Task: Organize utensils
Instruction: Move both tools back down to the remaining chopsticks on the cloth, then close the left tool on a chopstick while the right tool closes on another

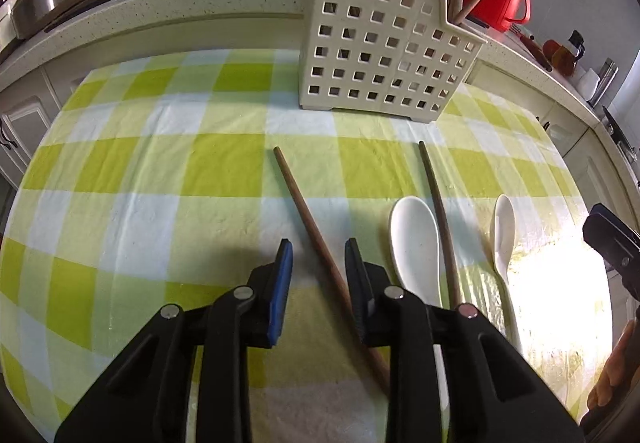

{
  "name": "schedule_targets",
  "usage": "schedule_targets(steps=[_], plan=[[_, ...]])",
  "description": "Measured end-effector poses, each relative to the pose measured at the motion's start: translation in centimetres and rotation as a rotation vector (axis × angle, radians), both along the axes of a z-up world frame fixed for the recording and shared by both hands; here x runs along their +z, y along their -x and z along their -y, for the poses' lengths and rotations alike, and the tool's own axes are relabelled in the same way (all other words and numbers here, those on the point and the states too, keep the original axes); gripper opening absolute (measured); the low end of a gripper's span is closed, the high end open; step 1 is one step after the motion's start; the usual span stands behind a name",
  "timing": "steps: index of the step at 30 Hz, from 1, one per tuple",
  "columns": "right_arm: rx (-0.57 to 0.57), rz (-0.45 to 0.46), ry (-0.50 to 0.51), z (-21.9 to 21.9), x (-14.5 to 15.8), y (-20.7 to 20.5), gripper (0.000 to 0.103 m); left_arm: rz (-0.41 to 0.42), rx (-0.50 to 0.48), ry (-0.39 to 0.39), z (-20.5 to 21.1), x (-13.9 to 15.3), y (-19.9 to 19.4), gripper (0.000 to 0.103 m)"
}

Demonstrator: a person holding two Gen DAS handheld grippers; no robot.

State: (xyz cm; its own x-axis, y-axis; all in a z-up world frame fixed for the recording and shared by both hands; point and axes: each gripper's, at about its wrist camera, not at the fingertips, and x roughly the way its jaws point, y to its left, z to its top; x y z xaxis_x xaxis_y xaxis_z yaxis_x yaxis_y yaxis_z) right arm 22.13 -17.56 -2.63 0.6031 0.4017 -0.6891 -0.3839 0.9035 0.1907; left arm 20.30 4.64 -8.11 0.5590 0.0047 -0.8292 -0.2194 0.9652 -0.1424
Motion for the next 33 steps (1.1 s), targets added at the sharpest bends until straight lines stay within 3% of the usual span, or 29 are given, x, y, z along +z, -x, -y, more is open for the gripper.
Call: schedule_targets(steps=[6,12,21,27,33], plan=[[0.0,-0.007,-0.002,0.2,-0.1,-0.2,0.076,-0.027,-0.005,-0.038,0.7,-0.4,-0.5,0.024],[0.018,-0.012,0.006,-0.6,-0.3,-0.1,0.076,-0.052,-0.017,-0.175,2.0,-0.5,-0.9,0.013],[0.085,-0.014,0.034,-3.6,-0.4,1.2,0.075,-0.057,-0.017,-0.15,-1.1,-0.4,-0.2,0.008],[0.108,-0.07,0.058,-6.3,-1.8,1.2,0.051,-0.047,0.022,-0.119,-4.6,-0.5,0.8,0.007],[0.112,-0.146,0.021,-7.2,-3.3,0.2,0.039,-0.019,0.005,-0.093,-5.2,-0.5,1.6,0.008]])
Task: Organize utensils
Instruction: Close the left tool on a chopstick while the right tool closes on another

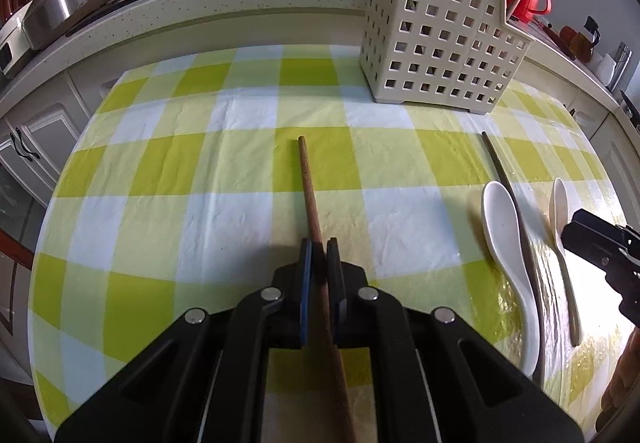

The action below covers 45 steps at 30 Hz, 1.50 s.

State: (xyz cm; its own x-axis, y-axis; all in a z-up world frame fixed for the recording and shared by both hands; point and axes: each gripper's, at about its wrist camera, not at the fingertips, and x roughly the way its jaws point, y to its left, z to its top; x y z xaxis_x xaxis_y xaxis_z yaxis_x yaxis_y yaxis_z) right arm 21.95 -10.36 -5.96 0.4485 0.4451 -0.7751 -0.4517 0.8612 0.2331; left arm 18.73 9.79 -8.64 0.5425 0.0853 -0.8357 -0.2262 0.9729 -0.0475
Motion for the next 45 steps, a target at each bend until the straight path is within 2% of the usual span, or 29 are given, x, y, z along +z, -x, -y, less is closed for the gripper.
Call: schedule_targets(steps=[10,19,29,38,45], plan=[[-0.012,-0.067,0.028,-1.3,-1.1,-1.1,0.03,0.02,-0.016,-0.013,-0.5,-0.1,0.7,0.01],[-0.025,-0.073,0.114,-3.2,-1.6,-1.8,0.03,0.031,-0.028,-0.023,-0.7,-0.2,1.2,0.01],[-0.052,-0.025,0.251,-4.6,-2.0,-1.4,0.029,0.041,-0.024,-0.039,-1.0,-0.2,1.5,0.011],[-0.071,0.003,0.265,-4.7,-2.1,-0.9,0.027,0.04,-0.026,-0.047,-0.7,-0.2,1.5,0.015],[-0.054,0.02,0.252,-4.9,-2.2,-0.6,0.021,0.018,-0.013,-0.09,0.0,-0.3,1.3,0.017]])
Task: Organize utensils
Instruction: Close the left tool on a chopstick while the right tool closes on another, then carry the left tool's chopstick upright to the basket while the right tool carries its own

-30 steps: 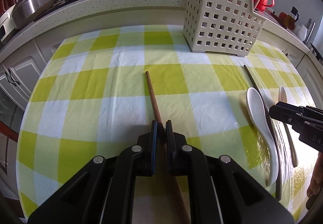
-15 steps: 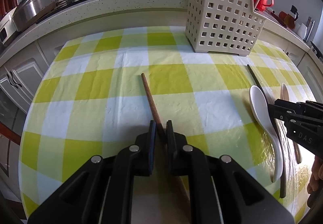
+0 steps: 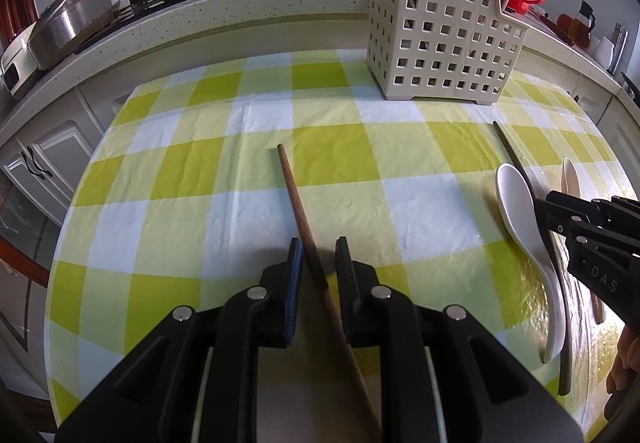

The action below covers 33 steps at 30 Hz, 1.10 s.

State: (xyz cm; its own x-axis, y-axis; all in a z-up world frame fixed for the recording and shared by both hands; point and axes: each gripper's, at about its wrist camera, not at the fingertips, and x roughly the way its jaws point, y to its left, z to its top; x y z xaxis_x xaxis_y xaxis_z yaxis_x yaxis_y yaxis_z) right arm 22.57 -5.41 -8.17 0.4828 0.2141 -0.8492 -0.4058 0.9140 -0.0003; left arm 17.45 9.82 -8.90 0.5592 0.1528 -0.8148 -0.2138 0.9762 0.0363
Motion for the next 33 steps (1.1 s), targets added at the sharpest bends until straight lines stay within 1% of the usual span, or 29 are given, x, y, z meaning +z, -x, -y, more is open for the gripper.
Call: schedule_targets(steps=[3,5,8,10,15,22,29,33], plan=[[0.01,-0.003,-0.009,0.1,0.0,-0.1,0.019,-0.013,0.009,-0.017,0.2,0.0,-0.2,0.016],[0.015,-0.006,-0.012,0.1,0.0,-0.2,0.019,-0.024,0.008,-0.031,0.6,0.0,-0.3,0.011],[0.022,0.0,-0.018,0.2,0.0,-0.2,0.016,-0.039,0.011,-0.056,1.1,0.1,-0.7,0.008],[0.022,-0.003,-0.029,0.5,0.0,-0.4,0.011,-0.047,0.015,-0.066,1.2,0.1,-0.9,0.007],[0.038,-0.01,-0.057,1.3,0.0,-0.3,0.008,-0.053,0.024,-0.036,1.1,0.4,-1.0,0.006],[0.041,-0.009,-0.105,3.0,0.4,0.0,0.007,0.026,0.016,0.039,1.2,2.6,-0.5,0.006],[0.044,0.036,-0.169,4.6,3.0,0.7,0.007,0.093,-0.011,0.043,2.4,4.9,0.1,0.006],[0.044,0.071,-0.205,5.4,4.9,1.3,0.007,0.151,-0.026,0.038,2.9,6.8,0.7,0.006]])
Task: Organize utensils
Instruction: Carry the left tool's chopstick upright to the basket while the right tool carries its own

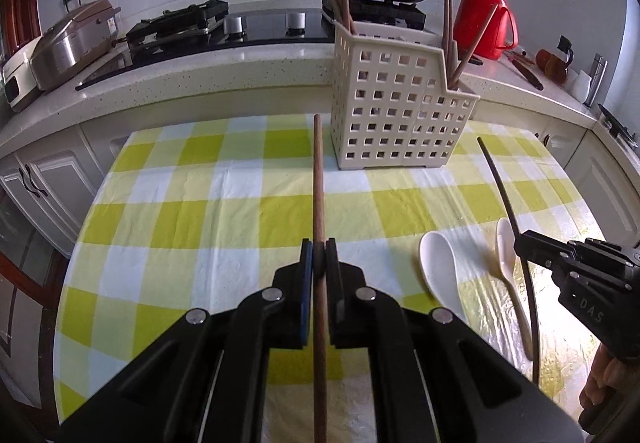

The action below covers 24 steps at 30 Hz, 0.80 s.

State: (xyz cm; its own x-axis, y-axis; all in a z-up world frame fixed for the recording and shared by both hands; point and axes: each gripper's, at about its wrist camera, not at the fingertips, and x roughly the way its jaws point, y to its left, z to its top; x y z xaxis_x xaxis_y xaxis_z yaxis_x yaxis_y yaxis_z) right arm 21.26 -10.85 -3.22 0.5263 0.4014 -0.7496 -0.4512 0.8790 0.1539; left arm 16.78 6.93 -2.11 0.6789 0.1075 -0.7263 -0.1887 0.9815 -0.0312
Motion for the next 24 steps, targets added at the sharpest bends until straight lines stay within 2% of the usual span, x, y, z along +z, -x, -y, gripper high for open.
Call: schedule_targets(steps=[12,24], plan=[[0.009,0.114,-0.072,1.8,5.2,2.2,0.007,0.154,-0.007,-0.029,0.8,5.1,2.6,0.006],[0.018,0.177,-0.089,2.4,7.5,3.1,0.007,0.204,-0.015,-0.037,1.0,7.0,3.8,0.006]])
